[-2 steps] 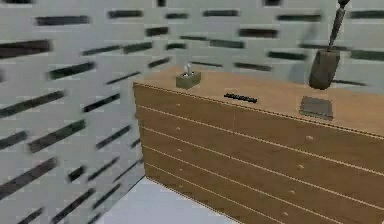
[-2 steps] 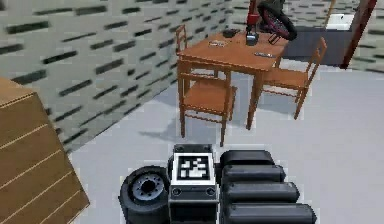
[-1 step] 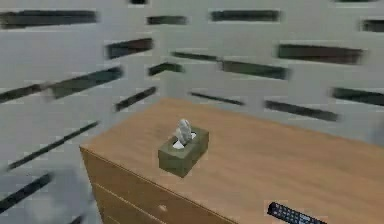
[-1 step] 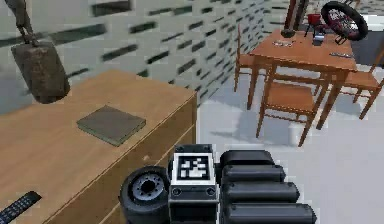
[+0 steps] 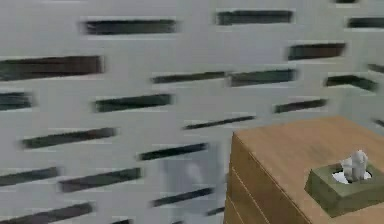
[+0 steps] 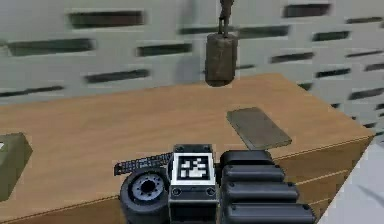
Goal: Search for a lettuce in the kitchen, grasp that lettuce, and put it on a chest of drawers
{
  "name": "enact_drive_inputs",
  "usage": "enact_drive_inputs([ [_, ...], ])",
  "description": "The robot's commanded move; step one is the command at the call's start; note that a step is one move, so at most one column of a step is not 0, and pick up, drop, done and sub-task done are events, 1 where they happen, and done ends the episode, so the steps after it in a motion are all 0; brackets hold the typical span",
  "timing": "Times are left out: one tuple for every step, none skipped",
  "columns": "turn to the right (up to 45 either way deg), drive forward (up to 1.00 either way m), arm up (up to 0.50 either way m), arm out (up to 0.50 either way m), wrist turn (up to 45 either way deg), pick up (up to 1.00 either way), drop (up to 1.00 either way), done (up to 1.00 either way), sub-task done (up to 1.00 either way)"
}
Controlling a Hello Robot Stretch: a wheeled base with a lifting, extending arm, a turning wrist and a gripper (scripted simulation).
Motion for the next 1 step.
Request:
enact_drive_inputs([
  [-45.0, 0.00, 0.00, 0.00, 0.0, 0.00, 0.00, 0.00, 0.00],
])
